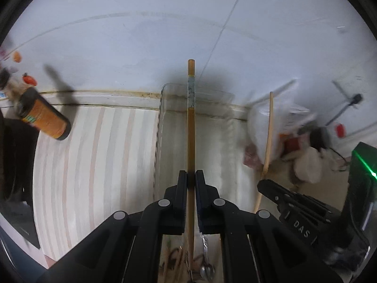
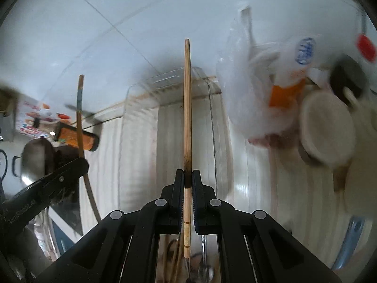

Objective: Organize utensils
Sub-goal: 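Carry both held chopsticks up to the clear plastic drainer basket, then open the left tool while the right tool opens, dropping both chopsticks into the basket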

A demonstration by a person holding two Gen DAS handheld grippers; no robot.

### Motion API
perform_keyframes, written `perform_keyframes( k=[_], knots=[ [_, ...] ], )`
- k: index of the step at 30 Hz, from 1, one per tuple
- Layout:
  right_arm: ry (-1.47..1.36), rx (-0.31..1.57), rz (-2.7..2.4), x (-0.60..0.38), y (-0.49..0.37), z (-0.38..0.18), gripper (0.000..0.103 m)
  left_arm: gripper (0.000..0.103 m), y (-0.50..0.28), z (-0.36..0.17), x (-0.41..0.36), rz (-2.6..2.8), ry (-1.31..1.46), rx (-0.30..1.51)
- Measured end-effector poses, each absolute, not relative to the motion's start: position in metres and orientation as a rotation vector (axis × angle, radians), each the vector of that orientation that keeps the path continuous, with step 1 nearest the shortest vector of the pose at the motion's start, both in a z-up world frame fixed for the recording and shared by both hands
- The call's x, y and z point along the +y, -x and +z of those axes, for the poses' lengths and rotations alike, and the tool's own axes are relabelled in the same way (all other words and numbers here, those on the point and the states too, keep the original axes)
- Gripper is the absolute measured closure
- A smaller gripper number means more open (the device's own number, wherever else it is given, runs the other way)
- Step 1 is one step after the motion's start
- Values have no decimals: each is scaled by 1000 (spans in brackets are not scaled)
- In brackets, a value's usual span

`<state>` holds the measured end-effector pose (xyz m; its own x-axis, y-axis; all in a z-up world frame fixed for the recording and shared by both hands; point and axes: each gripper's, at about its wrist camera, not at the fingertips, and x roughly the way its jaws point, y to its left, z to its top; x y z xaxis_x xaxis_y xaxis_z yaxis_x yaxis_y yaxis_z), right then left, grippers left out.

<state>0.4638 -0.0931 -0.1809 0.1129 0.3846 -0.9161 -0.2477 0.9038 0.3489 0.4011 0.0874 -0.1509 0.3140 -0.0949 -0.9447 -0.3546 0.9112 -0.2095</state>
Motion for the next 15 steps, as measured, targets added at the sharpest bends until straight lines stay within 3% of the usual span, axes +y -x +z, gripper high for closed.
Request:
perform_keyframes(
  k=[6, 10, 13, 14, 15],
  knots=[
    [-46, 1473, 442, -72, -488, -226, 94, 95, -420, -184, 93, 195, 413, 1326],
    [-44, 1486, 429, -77, -484, -235, 77, 88, -407, -181, 96, 245, 364, 1301],
    [-51, 1462, 415, -86, -474, -229, 74, 55, -388, -174, 95, 299, 302, 1270],
    [-48, 1449, 404, -92, -471, -225, 72, 36, -381, -171, 95, 316, 286, 1250],
    [-45, 1427, 388, -99, -466, -220, 67, 25, -374, -168, 95, 338, 267, 1230]
  ],
)
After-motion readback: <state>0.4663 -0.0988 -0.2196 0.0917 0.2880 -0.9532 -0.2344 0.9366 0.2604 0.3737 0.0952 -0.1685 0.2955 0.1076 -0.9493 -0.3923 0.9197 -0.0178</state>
